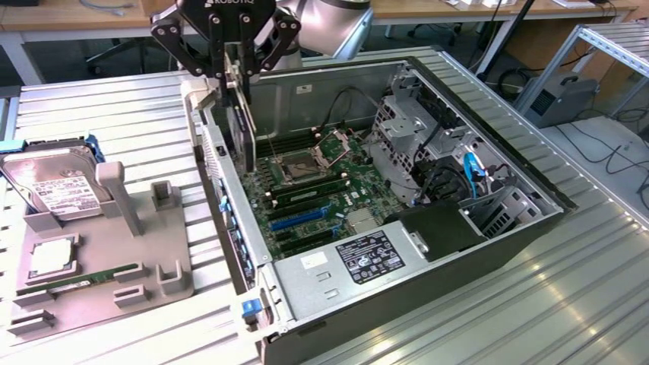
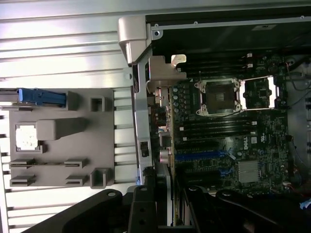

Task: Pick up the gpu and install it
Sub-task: 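Pick up the gpu and move the gpu toward the slot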

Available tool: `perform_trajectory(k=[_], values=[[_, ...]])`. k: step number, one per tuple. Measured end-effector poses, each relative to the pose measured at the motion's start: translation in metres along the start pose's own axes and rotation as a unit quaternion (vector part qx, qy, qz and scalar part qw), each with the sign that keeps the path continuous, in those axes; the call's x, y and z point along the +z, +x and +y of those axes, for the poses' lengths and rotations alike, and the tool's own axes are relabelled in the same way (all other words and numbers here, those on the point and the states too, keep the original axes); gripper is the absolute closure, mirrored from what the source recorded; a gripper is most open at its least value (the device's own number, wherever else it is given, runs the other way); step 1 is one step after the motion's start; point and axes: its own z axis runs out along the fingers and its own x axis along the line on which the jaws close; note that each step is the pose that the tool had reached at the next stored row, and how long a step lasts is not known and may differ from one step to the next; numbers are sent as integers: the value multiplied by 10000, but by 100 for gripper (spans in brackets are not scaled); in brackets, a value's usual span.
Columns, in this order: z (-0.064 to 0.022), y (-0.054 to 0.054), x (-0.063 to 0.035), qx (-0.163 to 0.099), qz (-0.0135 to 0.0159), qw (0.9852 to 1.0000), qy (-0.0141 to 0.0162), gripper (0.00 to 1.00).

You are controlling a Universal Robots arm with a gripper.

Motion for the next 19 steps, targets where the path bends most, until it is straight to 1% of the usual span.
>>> perform_trajectory(k=[19], values=[[12, -166, 11, 0, 0, 10000, 1, 73]])
